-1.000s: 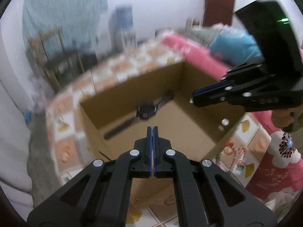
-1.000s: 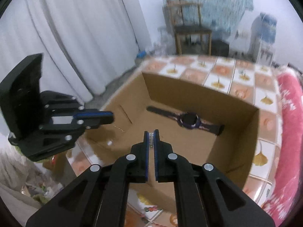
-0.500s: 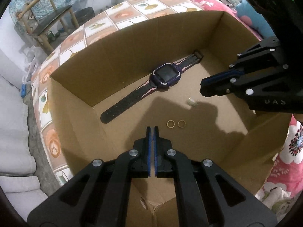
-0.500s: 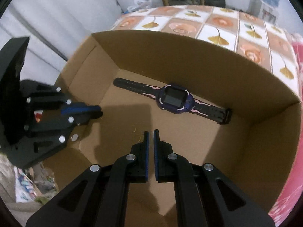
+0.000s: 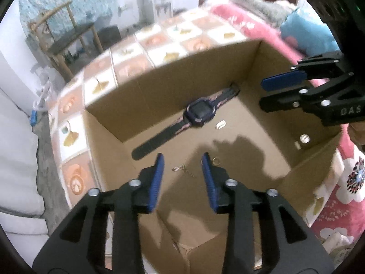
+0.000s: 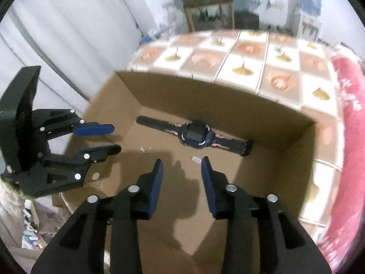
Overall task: Organize jewelry
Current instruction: 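Open both grippers to drop the chain and clasp into the box, then move both open grippers back toward the charms beside the box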
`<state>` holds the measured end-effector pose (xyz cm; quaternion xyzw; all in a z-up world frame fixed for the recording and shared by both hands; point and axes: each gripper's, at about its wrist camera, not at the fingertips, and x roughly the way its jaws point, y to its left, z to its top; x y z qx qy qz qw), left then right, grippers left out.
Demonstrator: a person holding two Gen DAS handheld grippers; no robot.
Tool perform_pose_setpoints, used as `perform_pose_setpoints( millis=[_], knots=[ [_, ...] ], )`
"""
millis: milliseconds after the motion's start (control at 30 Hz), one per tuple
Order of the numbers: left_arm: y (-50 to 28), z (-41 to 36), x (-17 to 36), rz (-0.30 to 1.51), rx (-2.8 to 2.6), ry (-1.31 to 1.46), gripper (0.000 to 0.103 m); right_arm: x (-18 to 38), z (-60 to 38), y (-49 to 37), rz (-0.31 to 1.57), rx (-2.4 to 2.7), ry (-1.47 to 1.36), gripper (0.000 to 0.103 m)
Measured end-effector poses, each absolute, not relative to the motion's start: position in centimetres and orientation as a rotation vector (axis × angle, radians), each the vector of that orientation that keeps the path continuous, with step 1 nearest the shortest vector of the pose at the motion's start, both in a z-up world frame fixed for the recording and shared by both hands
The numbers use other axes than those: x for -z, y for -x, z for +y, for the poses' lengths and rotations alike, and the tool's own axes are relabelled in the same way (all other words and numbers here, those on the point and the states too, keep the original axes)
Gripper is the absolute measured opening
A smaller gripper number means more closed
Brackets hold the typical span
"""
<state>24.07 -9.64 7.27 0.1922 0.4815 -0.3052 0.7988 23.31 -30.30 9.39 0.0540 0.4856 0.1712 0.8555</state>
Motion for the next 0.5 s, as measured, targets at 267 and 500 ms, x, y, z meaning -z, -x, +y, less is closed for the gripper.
perform_pose_setpoints(
  millis=[267,500],
  knots=[
    [-17.5,-4.6,-13.7,0.837,0.684,-0.306,0.082,-15.7,-32.1,-11.1,0.726,-0.392,-0.157,0.059],
    [-10.9,1.3,-13.2,0.784,0.67,-0.105,0.086,-12.0,-30.0,-3.9,0.722,-0.444,-0.197,0.061]
  ],
)
